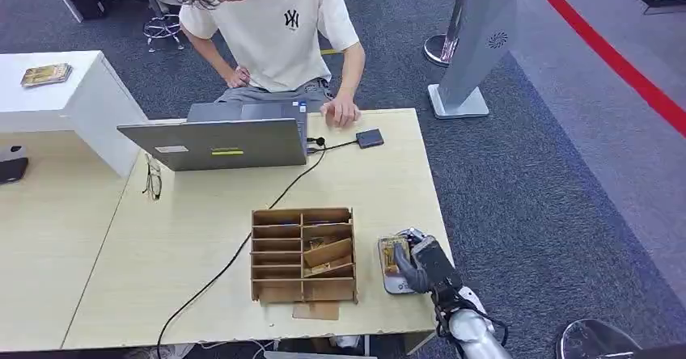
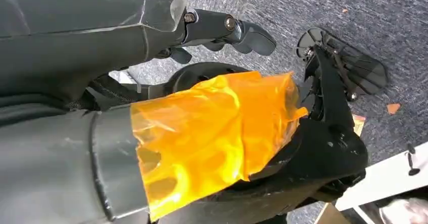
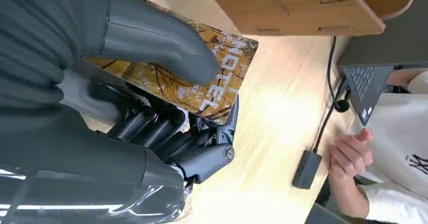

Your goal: Pass the card to the sensor for recognition and then transmit it.

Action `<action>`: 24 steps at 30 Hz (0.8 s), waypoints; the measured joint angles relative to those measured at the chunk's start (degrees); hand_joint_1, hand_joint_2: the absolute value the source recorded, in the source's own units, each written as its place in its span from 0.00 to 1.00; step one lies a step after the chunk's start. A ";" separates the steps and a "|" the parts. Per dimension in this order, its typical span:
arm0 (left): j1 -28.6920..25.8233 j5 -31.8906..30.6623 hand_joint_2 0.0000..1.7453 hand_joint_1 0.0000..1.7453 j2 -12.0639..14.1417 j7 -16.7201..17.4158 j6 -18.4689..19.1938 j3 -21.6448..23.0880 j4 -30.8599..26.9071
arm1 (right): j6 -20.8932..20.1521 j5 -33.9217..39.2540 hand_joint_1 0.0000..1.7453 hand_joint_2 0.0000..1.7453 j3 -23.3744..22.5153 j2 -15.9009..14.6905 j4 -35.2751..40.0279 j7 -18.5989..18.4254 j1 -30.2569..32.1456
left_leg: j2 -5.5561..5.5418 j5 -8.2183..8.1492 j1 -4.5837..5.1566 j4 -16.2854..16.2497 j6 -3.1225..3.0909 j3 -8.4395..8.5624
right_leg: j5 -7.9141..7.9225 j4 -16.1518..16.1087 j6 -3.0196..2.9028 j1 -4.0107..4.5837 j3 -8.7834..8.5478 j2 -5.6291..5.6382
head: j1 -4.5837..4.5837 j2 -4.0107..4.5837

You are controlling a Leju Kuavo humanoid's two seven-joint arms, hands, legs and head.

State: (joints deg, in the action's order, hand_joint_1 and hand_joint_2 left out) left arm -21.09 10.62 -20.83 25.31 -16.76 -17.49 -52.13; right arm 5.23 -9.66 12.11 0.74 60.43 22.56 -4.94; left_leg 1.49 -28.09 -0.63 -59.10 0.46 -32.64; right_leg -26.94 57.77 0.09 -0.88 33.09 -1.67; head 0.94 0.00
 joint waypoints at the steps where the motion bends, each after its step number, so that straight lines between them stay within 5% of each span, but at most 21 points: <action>1: -0.10 0.00 0.00 0.00 0.00 0.22 -0.04 0.20 -0.04 | 0.48 -0.52 1.00 1.00 -0.17 0.02 -0.20 0.00 -0.09 | 0.00 0.00 0.00 0.00 0.00 0.01 | 0.00 0.00 0.00 0.00 -0.01 0.00 | -0.02 0.00; 24: -1.24 -0.28 0.00 0.00 0.00 0.92 0.35 1.49 -1.86 | 1.53 -2.45 1.00 1.00 -0.70 0.85 -2.64 0.07 -1.75 | 0.01 -0.02 0.00 0.00 -0.03 0.15 | 0.00 -0.04 0.03 0.00 -0.17 0.02 | 0.00 0.00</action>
State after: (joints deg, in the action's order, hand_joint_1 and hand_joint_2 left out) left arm -22.34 10.34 -20.83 26.23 -16.41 -16.00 -53.99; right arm 6.75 -12.11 11.41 1.60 57.79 22.62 -6.69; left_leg 1.50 -28.11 -0.63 -59.10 0.43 -32.49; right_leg -26.94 57.73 0.12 -0.88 32.93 -1.65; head 0.94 0.00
